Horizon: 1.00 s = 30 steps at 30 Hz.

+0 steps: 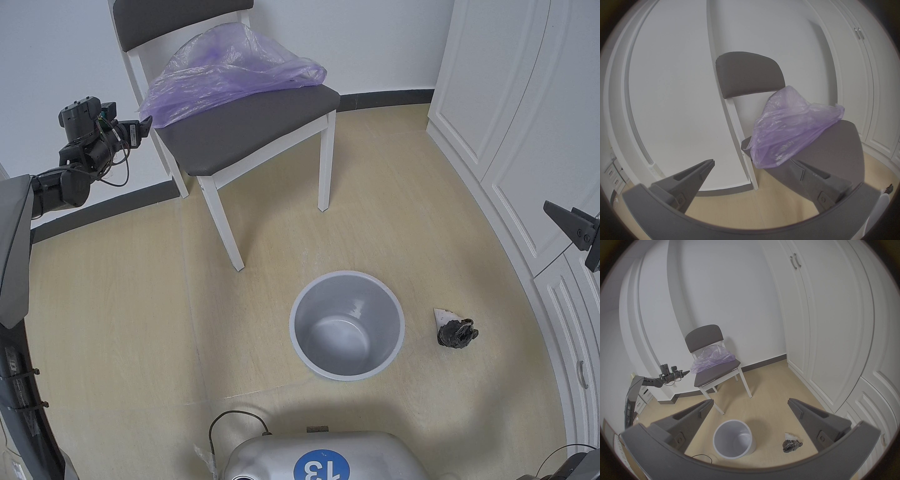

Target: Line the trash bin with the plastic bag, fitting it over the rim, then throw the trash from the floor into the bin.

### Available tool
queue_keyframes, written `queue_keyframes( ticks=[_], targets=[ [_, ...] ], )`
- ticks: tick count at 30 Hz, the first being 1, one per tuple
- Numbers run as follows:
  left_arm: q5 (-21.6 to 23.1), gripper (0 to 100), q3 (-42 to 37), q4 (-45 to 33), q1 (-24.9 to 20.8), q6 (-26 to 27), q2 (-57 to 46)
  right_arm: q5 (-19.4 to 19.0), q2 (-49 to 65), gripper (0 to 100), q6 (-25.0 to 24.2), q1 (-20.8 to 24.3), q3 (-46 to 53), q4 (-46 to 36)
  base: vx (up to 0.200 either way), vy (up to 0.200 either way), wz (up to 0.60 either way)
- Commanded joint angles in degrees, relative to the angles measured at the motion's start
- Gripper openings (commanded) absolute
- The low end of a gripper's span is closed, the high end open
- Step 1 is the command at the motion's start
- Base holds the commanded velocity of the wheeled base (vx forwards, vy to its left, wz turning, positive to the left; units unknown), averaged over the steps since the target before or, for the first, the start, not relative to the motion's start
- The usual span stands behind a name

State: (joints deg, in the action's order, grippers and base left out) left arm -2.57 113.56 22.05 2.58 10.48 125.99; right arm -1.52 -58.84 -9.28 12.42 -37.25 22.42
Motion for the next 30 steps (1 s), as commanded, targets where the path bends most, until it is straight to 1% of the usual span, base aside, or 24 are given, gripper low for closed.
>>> queue_keyframes(
  ticks=[1, 2, 3, 7, 12, 16, 18, 19, 22, 24, 27, 30],
  targets=[
    [-0.1, 100, 1.0, -0.9, 0.8, 0.7, 2.9, -0.1, 0.2, 100, 0.0, 0.1, 0.1, 0.0, 0.000, 0.000, 0.00],
    [-0.1, 100, 1.0, -1.0, 1.1, 2.3, 3.5, -0.1, 0.3, 100, 0.0, 0.1, 0.3, 0.0, 0.000, 0.000, 0.00],
    [-0.1, 100, 1.0, -0.7, 1.1, 2.7, 3.9, -0.1, 0.3, 100, 0.0, 0.1, 0.4, 0.0, 0.000, 0.000, 0.00],
    [-0.1, 100, 1.0, 0.4, 1.4, 2.9, 5.3, -0.1, 0.3, 100, 0.0, 0.1, 0.4, 0.0, 0.000, 0.000, 0.00],
    [0.7, 100, 1.0, 9.1, 1.5, 2.3, 6.6, -0.1, 0.4, 100, 0.0, 0.1, 0.6, 0.1, 0.000, 0.000, 0.00],
    [0.7, 100, 1.0, 11.3, 1.3, 2.0, 6.5, -0.2, 0.4, 100, 0.0, 0.1, 1.0, 0.6, 0.000, 0.000, 0.00],
    [0.6, 100, 1.0, 14.1, 0.9, -0.2, 6.0, -0.2, 0.4, 100, 0.0, 0.1, 1.2, 1.4, 0.000, 0.000, 0.00],
    [0.3, 100, 1.0, 15.3, 0.8, -0.5, 5.8, -0.2, 0.5, 100, 0.0, 0.1, 1.3, 1.9, 0.000, 0.000, 0.00],
    [-0.8, 100, 1.0, 15.3, 0.8, -0.3, 4.3, -0.8, 1.5, 100, 0.0, 0.1, 1.4, 2.5, 0.000, 0.000, 0.00],
    [-0.2, 100, -0.9, 15.6, 0.8, -0.2, 3.1, -0.8, 1.7, 100, 0.0, 0.1, 1.4, 2.5, 0.000, 0.000, 0.00],
    [2.3, 100, -3.3, 15.3, 0.8, -0.3, 1.5, -0.8, 1.8, 100, 0.0, 0.1, 1.4, 2.5, 0.200, 0.000, 0.00],
    [2.9, 100, -3.3, 13.4, 0.8, -0.3, 1.1, -0.8, 1.8, 100, 0.0, 0.1, 1.4, 2.5, 0.200, 0.000, 0.00]
  ],
)
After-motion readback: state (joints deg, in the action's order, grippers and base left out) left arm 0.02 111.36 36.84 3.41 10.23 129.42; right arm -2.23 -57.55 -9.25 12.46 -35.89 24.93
